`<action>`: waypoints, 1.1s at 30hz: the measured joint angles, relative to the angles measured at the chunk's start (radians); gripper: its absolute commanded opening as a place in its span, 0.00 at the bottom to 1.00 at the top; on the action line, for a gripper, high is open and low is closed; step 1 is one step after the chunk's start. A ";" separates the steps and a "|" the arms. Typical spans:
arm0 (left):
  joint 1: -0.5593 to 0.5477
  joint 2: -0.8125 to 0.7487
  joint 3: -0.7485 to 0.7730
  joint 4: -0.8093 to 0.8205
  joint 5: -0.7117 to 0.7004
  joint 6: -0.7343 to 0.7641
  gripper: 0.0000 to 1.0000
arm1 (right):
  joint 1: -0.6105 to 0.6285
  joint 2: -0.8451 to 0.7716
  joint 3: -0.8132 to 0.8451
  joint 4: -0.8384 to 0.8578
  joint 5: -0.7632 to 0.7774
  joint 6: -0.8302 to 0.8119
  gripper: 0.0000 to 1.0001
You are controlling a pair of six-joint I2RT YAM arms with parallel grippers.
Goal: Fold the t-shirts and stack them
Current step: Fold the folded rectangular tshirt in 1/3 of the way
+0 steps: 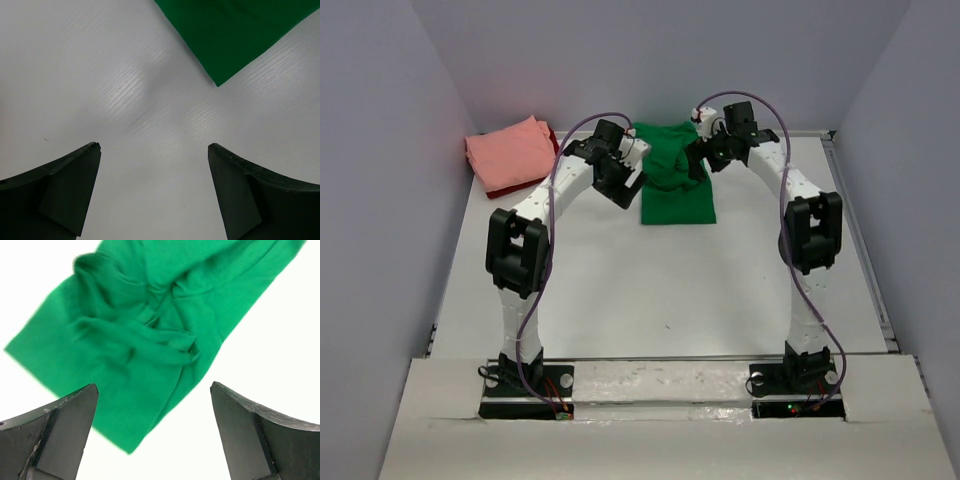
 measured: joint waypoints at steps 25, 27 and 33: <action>0.067 -0.044 -0.103 0.111 -0.212 -0.023 0.99 | 0.126 0.077 -0.037 -0.252 -0.023 -0.105 0.97; 0.066 -0.050 -0.106 0.114 -0.213 -0.023 0.99 | 0.132 0.084 -0.004 -0.258 -0.005 -0.108 0.97; 0.064 -0.064 -0.105 0.122 -0.211 -0.023 0.99 | 0.144 0.084 0.095 -0.258 0.036 -0.121 0.97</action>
